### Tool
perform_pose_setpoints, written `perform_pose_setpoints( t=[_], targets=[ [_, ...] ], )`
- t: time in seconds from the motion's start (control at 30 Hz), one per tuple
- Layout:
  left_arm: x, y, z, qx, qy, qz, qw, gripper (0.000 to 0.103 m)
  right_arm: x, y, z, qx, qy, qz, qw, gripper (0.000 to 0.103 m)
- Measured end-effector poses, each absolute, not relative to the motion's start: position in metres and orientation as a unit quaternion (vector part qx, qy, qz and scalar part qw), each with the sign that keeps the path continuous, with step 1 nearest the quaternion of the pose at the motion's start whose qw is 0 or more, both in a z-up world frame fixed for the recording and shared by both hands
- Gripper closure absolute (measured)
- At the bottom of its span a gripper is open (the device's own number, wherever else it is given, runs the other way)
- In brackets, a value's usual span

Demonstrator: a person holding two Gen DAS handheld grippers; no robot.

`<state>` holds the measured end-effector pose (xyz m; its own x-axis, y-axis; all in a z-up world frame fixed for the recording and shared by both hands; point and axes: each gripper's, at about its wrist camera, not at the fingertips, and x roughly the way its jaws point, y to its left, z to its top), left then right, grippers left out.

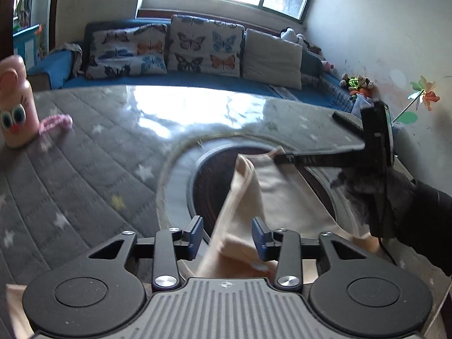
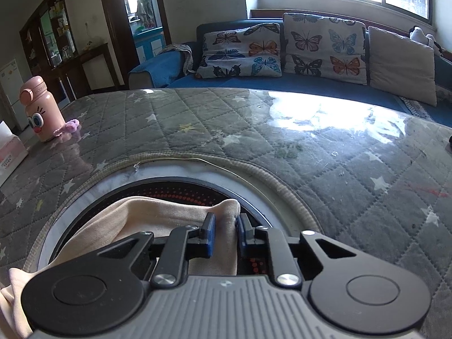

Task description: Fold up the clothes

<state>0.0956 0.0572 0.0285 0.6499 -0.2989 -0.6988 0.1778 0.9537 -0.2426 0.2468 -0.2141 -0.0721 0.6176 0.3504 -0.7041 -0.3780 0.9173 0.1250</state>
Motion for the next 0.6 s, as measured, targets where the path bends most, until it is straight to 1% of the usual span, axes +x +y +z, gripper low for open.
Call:
perform_pose_setpoints(
  t=[0.03, 0.2, 0.23, 0.27, 0.3, 0.33, 0.37, 0.43, 0.47, 0.5, 0.6],
  targets=[
    [0.095, 0.055, 0.026, -0.083, 0.404, -0.13, 0.902, 0.051, 0.246, -0.215, -0.072, -0.017, 0.387, 0.202, 0.899, 0.087],
    [0.095, 0.05, 0.014, -0.106, 0.426, -0.12, 0.89, 0.051, 0.247, -0.215, -0.071, -0.011, 0.387, 0.202, 0.899, 0.086],
    [0.097, 0.05, 0.011, -0.114, 0.43, -0.116, 0.888, 0.053, 0.247, -0.215, -0.071, -0.011, 0.387, 0.203, 0.899, 0.086],
    [0.1, 0.05, 0.008, -0.121, 0.435, -0.114, 0.885, 0.053, 0.247, -0.215, -0.072, -0.011, 0.388, 0.203, 0.899, 0.085],
    [0.103, 0.049, 0.006, -0.125, 0.438, -0.111, 0.883, 0.06, 0.247, -0.215, -0.072, -0.01, 0.388, 0.203, 0.899, 0.085],
    [0.105, 0.049, 0.005, -0.127, 0.44, -0.11, 0.882, 0.074, 0.247, -0.215, -0.073, -0.01, 0.388, 0.203, 0.899, 0.085],
    [0.107, 0.05, 0.004, -0.129, 0.442, -0.109, 0.881, 0.081, 0.247, -0.214, -0.073, -0.01, 0.388, 0.203, 0.899, 0.085],
    [0.11, 0.051, 0.005, -0.128, 0.439, -0.109, 0.883, 0.088, 0.248, -0.215, -0.074, -0.008, 0.388, 0.201, 0.9, 0.085],
    [0.11, 0.052, 0.007, -0.125, 0.433, -0.11, 0.886, 0.09, 0.248, -0.215, -0.074, -0.008, 0.387, 0.202, 0.9, 0.085],
    [0.11, 0.053, 0.011, -0.116, 0.424, -0.111, 0.891, 0.102, 0.249, -0.215, -0.074, -0.008, 0.387, 0.202, 0.9, 0.085],
    [0.114, 0.057, 0.028, -0.087, 0.395, -0.105, 0.908, 0.102, 0.249, -0.214, -0.075, -0.011, 0.386, 0.203, 0.9, 0.085]
  ],
)
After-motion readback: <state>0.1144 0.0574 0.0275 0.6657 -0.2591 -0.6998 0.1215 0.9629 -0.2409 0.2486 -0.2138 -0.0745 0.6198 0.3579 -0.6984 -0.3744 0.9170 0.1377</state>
